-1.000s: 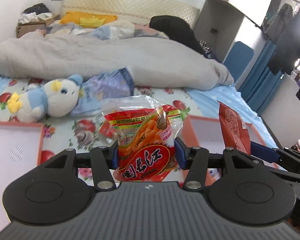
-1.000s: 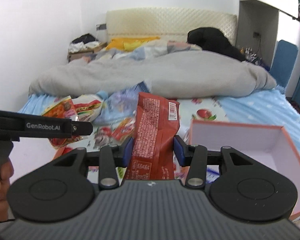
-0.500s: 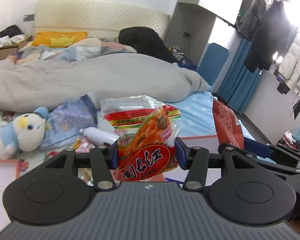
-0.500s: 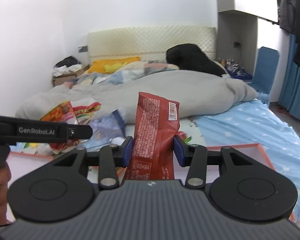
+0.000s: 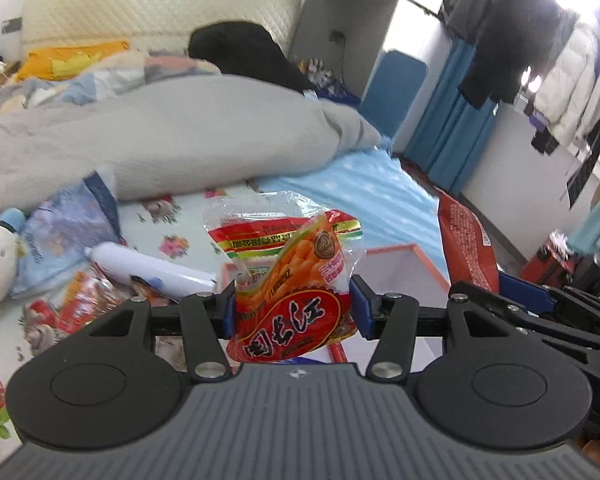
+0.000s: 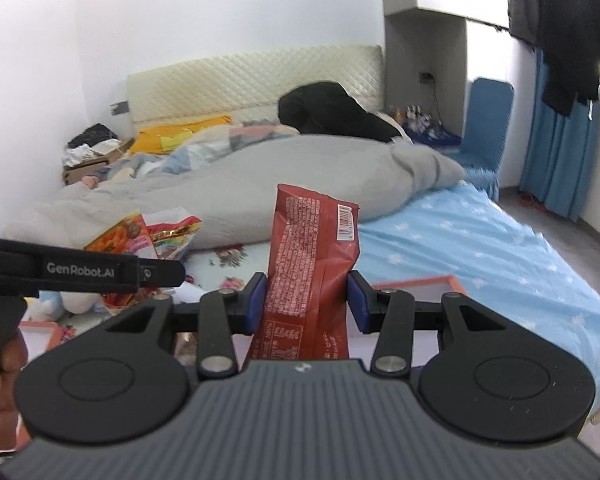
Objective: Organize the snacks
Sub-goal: 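Carry both red packets up and over the pink box, then open both tools to drop the red packets into the box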
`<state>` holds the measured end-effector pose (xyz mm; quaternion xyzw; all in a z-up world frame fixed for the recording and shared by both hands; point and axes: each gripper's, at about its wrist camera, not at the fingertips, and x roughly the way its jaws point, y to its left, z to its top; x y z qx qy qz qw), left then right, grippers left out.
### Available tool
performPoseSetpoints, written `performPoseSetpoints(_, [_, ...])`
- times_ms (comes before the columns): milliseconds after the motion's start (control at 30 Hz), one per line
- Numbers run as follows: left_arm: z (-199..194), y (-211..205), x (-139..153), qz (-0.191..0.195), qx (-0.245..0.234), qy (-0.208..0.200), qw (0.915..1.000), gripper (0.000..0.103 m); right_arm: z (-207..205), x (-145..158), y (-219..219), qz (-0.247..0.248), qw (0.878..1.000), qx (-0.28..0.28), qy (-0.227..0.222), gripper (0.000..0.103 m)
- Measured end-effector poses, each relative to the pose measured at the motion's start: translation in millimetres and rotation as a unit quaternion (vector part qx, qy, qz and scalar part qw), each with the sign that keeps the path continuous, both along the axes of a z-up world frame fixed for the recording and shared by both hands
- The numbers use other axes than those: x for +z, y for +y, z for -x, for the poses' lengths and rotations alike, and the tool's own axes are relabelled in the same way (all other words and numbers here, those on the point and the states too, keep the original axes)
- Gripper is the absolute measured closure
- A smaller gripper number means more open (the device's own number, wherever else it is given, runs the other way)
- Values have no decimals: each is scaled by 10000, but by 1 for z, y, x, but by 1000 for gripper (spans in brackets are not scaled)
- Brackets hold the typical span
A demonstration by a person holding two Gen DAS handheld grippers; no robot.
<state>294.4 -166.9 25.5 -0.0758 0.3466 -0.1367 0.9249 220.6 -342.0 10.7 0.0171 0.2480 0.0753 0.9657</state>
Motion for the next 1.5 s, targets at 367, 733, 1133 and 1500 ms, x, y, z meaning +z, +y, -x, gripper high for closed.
performPoseSetpoints(367, [-46, -56, -59, -411, -387, 606, 9966, 44, -36, -54, -36, -69, 9966, -348, 738, 56])
performPoseSetpoints(733, [-70, -71, -93, -569, -477, 1004, 9922, 43, -51, -91, -48, -224, 9908, -372, 1283, 56])
performPoseSetpoints(1133, [-60, -65, -80, -592, -550, 995, 9918, 20, -45, -77, -45, -268, 9907, -450, 1257, 42])
performPoseSetpoints(1500, [-31, -39, -47, -481, -517, 698, 9951, 13, -19, -47, -34, -203, 9933, -658, 923, 37])
